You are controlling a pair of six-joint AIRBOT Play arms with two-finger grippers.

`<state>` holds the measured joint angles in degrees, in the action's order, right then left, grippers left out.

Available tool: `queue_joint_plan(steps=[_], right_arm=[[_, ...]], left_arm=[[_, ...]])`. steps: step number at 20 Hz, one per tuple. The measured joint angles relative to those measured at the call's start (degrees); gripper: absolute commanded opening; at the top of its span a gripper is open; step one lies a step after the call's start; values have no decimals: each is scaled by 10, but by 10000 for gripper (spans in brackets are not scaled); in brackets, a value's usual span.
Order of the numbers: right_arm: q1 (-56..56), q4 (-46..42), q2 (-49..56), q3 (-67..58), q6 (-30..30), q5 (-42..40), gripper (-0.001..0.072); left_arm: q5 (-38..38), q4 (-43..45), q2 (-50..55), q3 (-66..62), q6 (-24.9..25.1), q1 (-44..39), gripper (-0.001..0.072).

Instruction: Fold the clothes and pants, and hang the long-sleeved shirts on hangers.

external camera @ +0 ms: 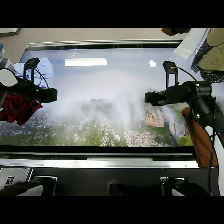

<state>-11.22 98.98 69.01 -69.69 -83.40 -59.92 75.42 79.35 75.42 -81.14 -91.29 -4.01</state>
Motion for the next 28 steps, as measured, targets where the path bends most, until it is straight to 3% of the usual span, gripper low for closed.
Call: queue_joint_plan(steps=[18,19,20,21,22,25,28], right_arm=[[0,0,0,0,0,0,37],[0,0,0,0,0,0,37],[0,0,0,0,0,0,37],[0,0,0,0,0,0,37],[0,0,0,0,0,0,37],[0,0,0,0,0,0,37],[0,5,0,0,0,0,39]], left_arm=[[0,0,0,0,0,0,20],[-1,0,0,0,0,0,66],[-3,1,0,0,0,0,330],[-3,5,0,0,-5,0,665],[-2,20,1,0,-17,1,710],[-7,111,3,0,-74,26,709],[-53,168,11,0,-125,113,708]])
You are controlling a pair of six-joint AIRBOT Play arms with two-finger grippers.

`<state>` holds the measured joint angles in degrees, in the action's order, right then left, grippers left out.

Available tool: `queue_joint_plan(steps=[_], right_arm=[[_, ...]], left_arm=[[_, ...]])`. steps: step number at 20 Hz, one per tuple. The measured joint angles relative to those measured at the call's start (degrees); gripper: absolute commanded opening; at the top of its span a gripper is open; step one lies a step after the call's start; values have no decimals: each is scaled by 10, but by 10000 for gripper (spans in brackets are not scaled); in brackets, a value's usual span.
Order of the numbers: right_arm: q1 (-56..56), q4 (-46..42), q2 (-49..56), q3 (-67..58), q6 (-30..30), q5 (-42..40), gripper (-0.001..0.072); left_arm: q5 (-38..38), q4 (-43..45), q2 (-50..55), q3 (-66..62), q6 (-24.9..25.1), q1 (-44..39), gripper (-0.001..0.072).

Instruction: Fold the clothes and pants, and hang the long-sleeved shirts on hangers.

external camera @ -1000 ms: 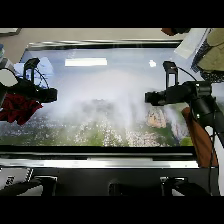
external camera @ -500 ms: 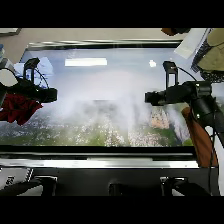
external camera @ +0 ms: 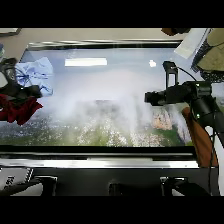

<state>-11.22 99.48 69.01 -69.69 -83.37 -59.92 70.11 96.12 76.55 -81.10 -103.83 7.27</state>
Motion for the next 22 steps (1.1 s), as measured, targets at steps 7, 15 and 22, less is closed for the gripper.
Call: queue_joint_plan(steps=[7,15,22], right_arm=[[0,4,0,0,3,-4,150],[0,4,0,0,24,-18,151],[0,4,-7,0,86,-56,152]], left_arm=[[-156,-10,74,0,-47,213,700],[-254,-22,209,0,-43,244,102],[-162,-95,212,-8,-1,212,15]])
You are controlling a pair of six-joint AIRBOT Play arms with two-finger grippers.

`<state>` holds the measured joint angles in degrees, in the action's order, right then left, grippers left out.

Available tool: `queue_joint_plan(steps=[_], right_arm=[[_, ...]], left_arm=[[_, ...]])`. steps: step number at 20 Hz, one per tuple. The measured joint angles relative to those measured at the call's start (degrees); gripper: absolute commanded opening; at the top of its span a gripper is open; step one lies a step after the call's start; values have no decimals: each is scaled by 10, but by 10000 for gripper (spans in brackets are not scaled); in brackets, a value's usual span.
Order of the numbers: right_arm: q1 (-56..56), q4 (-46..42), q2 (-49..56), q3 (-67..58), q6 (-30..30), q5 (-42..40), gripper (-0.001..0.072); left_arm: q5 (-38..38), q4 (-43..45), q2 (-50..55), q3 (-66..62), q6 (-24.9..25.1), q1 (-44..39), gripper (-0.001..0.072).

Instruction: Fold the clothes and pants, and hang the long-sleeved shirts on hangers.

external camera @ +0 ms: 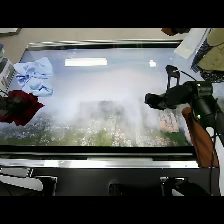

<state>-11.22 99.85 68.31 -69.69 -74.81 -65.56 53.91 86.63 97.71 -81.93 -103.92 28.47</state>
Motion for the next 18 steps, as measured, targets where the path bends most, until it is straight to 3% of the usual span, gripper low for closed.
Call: queue_joint_plan(steps=[4,7,8,9,10,14,16,17,18], right_arm=[[0,-15,-21,0,13,-14,152],[0,-52,-36,0,14,-28,154],[0,-68,-40,0,13,-37,173],[0,-87,-44,0,11,-45,254],[0,-104,-47,0,7,-53,287],[0,-169,-59,0,-12,-74,297],[0,-190,-65,0,-17,-78,441],[0,-198,-68,0,-21,-79,472],[0,-202,-69,0,-22,-80,482]], left_arm=[[75,-106,-63,-2,24,-78,15],[98,-195,-115,-3,29,-185,15],[101,-222,-124,-3,28,-224,15],[100,-248,-132,-3,21,-270,15],[93,-266,-135,-3,12,-315,15],[25,-307,-108,-3,-47,-501,16],[-3,-315,-73,-3,-83,-574,20],[-11,-318,-55,-3,-102,-600,39],[-17,-320,-38,-3,-119,-623,136]])
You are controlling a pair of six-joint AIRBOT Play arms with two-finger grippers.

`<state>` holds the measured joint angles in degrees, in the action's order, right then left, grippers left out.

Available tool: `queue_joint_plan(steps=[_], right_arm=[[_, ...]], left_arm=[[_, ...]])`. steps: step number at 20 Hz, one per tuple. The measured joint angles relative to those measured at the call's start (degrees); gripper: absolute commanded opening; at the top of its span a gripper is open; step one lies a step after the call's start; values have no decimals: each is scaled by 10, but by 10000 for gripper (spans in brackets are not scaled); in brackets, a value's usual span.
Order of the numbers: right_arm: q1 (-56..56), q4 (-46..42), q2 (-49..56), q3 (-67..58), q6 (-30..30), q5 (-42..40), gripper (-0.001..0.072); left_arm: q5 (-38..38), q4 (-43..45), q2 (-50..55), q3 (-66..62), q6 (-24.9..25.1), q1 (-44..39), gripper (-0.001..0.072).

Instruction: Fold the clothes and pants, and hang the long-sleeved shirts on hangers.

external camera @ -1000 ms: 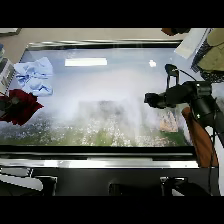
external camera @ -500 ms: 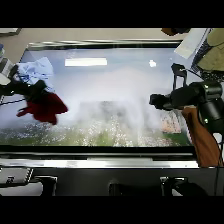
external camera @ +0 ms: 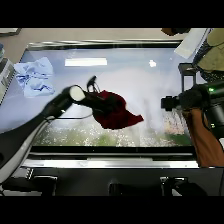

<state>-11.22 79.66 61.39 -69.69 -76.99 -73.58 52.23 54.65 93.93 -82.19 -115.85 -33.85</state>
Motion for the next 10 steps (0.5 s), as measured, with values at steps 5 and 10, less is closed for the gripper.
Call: queue_joint_plan(steps=[5,10], right_arm=[[1,5,-2,12,17,5,482],[137,128,0,5,-2,22,475]], left_arm=[[-5,-4,19,0,-23,-16,622],[51,10,-69,0,55,105,621]])
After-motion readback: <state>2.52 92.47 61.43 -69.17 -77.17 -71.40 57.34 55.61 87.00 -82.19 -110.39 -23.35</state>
